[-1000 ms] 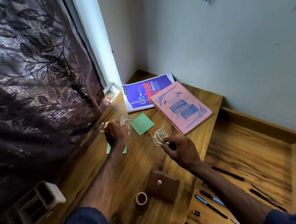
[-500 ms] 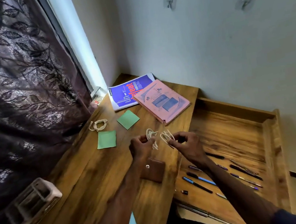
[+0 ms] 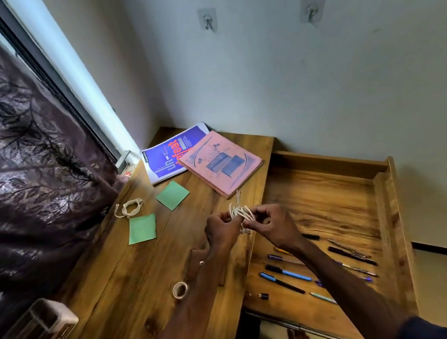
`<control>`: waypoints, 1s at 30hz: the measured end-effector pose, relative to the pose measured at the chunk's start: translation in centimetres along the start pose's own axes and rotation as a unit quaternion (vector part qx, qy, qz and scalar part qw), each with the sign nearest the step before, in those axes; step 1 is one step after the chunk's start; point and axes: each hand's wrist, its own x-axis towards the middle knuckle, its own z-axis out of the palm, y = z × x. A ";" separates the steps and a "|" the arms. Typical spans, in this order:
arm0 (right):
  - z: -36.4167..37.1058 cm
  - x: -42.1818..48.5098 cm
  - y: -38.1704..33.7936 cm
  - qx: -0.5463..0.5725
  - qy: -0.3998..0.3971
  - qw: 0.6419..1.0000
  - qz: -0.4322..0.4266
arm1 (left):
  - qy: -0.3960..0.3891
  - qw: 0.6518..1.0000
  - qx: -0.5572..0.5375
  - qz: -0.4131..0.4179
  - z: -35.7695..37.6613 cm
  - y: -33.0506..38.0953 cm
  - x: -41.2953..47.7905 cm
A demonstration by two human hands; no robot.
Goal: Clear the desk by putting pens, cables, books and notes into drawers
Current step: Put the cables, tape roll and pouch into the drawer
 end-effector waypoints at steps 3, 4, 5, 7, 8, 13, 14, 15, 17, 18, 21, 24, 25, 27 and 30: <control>-1.6 0.5 0.8 0.005 0.003 1.000 -0.005 | 0.006 1.000 0.002 -0.005 1.4 0.5 0.0; -2.4 0.7 1.2 0.007 0.002 1.000 -0.007 | 0.004 1.000 0.003 -0.007 1.9 0.7 -0.1; -3.1 0.8 1.5 0.008 0.000 1.000 -0.005 | 0.001 1.000 0.003 -0.009 2.4 0.8 -0.1; -4.5 1.1 2.4 0.010 0.004 1.000 0.003 | -0.004 1.000 0.002 -0.017 3.4 1.0 -0.1; -5.1 1.1 2.8 0.011 0.007 1.000 0.008 | -0.002 1.000 0.003 -0.019 3.9 0.9 -0.2; -8.0 1.0 5.7 0.012 0.028 0.999 0.039 | 0.010 0.999 0.005 -0.044 7.2 0.6 -0.5; -8.6 0.9 6.3 0.010 0.033 0.999 0.041 | 0.012 0.999 0.011 -0.052 8.0 0.6 -0.6; -9.2 0.8 6.9 0.007 0.039 0.998 0.045 | 0.015 0.998 0.011 -0.063 8.7 0.6 -0.6; -10.4 0.5 8.2 -0.001 0.051 0.997 0.060 | 0.018 0.996 -0.008 -0.089 10.4 0.4 -0.8; -11.0 0.4 8.7 -0.007 0.059 0.996 0.070 | 0.015 0.994 -0.019 -0.102 11.1 0.3 -0.8; -12.6 0.2 10.6 -0.029 0.081 0.991 0.103 | 0.003 0.985 -0.086 -0.150 13.8 -0.3 -0.9; -13.7 0.1 12.4 -0.049 0.081 0.988 0.121 | -0.012 0.973 -0.147 -0.180 16.1 -1.1 -0.8; -13.9 0.2 13.1 -0.055 0.078 0.988 0.124 | -0.012 0.971 -0.143 -0.188 16.9 -1.5 -0.7; -14.0 0.5 14.5 -0.066 0.075 0.986 0.131 | -0.005 0.969 -0.139 -0.205 18.3 -2.6 -0.1; -14.0 1.3 16.6 -0.075 0.069 0.983 0.150 | 0.011 0.960 -0.142 -0.241 20.0 -3.8 1.2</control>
